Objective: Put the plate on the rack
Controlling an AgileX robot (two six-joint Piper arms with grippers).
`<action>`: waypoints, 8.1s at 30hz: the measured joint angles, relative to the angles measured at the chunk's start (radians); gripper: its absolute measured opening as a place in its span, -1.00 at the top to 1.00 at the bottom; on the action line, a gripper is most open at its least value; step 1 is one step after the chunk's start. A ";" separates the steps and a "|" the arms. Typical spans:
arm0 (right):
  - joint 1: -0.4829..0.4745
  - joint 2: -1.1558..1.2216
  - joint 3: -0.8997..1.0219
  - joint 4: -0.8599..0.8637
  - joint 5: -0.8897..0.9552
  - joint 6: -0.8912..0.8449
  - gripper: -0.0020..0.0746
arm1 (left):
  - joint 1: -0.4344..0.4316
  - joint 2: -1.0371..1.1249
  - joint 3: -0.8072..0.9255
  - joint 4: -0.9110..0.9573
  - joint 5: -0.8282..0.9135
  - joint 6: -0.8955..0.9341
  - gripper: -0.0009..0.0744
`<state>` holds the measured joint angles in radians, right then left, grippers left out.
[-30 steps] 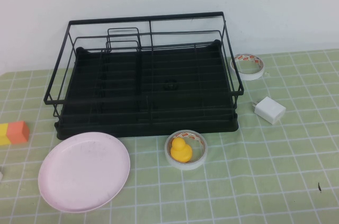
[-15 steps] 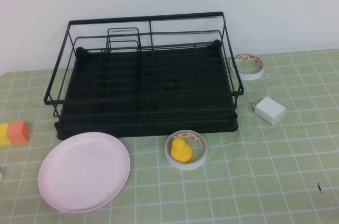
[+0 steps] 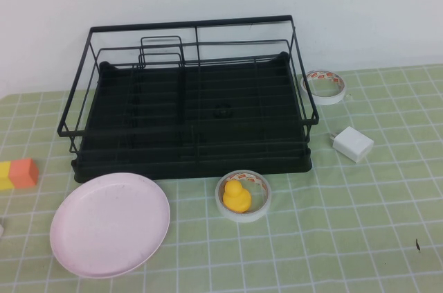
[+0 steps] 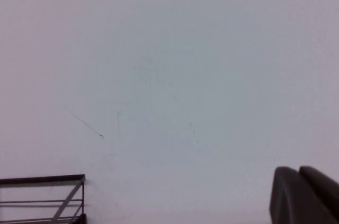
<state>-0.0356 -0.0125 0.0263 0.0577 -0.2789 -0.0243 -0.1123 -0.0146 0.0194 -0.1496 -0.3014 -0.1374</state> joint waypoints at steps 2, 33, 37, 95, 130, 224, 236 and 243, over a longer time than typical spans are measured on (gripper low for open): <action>0.000 0.000 0.000 0.000 0.000 -0.033 0.95 | 0.000 0.000 0.000 0.000 -0.008 -0.015 0.98; 0.000 0.705 -0.523 0.289 0.753 -0.319 0.95 | 0.000 0.570 -0.523 0.017 0.754 0.000 0.98; 0.000 0.946 -0.589 0.623 0.841 -0.660 0.95 | 0.000 0.582 -0.525 0.017 0.776 0.000 0.98; 0.669 2.278 -1.364 1.648 0.952 -0.964 -0.08 | 0.000 0.585 -0.500 0.060 0.805 -0.040 0.98; 0.737 2.399 -1.539 1.656 0.849 -0.878 0.77 | 0.000 0.585 -0.500 0.059 0.801 -0.042 0.98; 0.817 2.506 -2.057 0.508 0.976 0.080 0.22 | -0.002 1.185 -0.888 0.110 1.013 -0.282 0.98; 0.817 2.512 -2.057 0.524 0.939 0.075 0.80 | -0.002 1.185 -0.888 0.083 1.013 -0.278 0.98; 0.817 2.512 -2.057 0.499 0.948 0.068 0.91 | -0.002 1.185 -0.888 0.074 1.019 -0.274 0.98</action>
<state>0.7811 2.4994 -2.0304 0.5566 0.6691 0.0439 -0.1141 1.1700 -0.8683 -0.0755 0.7175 -0.4111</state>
